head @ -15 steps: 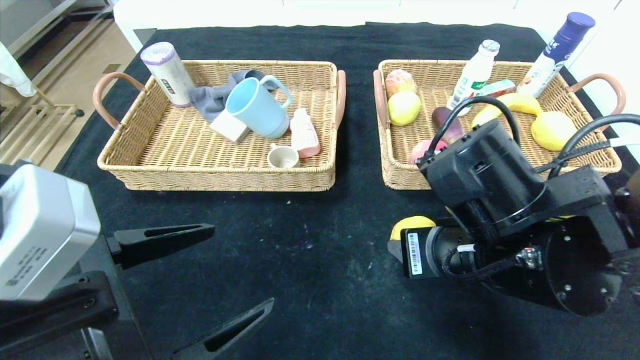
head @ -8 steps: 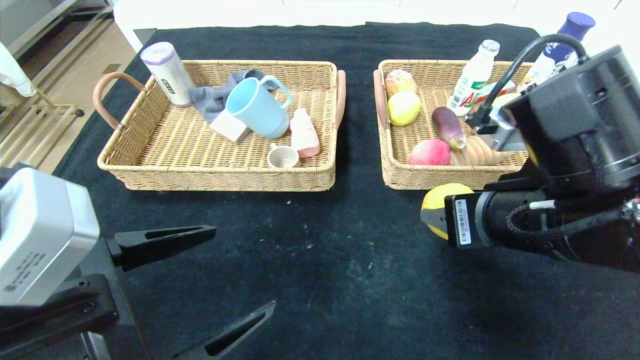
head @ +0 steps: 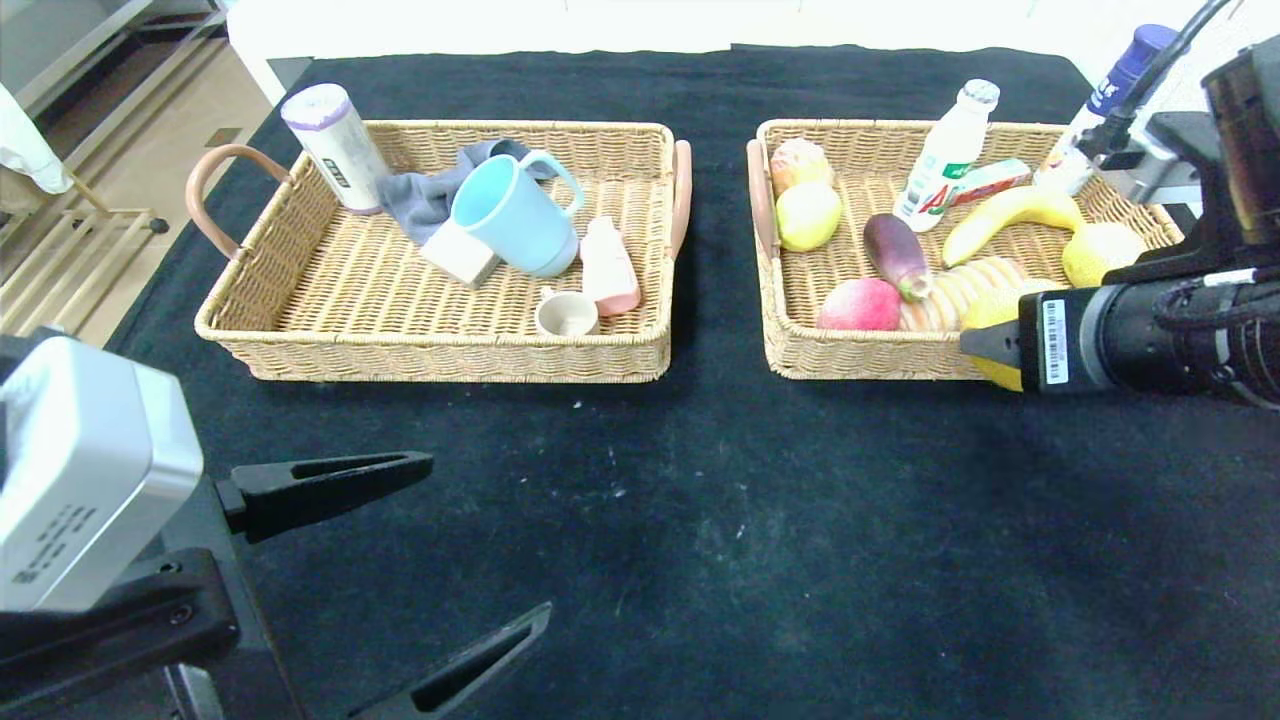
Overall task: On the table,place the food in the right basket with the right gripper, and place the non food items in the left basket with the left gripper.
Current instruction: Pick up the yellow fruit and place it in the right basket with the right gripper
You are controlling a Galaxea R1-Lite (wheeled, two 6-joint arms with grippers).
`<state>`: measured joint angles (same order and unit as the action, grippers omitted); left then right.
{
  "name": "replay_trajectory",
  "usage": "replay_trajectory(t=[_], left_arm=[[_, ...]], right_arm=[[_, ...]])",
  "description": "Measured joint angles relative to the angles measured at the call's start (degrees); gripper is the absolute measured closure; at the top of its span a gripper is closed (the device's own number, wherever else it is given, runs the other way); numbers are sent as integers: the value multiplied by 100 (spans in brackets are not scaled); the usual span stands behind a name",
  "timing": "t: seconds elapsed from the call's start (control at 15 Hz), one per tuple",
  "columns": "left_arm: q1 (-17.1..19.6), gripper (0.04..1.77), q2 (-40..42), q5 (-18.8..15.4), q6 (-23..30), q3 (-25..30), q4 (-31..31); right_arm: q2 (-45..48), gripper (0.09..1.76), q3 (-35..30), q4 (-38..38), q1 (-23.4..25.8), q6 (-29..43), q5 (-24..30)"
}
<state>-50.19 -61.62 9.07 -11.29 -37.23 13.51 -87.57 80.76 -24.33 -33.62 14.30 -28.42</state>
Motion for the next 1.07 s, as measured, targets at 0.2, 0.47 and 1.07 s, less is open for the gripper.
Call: replay_trajectory(t=[0.2,0.47,1.07], left_arm=[[0,9,-11,-6,0,7,0],[2,9,-17,-1,5,7,0],[2,9,-11,0,0,16,0]], right_arm=[[-26,71,82,625,650,-499,45],[-384,72,116,1445,1174,-767,61],[-995,66,88,2417,1526,-874,56]])
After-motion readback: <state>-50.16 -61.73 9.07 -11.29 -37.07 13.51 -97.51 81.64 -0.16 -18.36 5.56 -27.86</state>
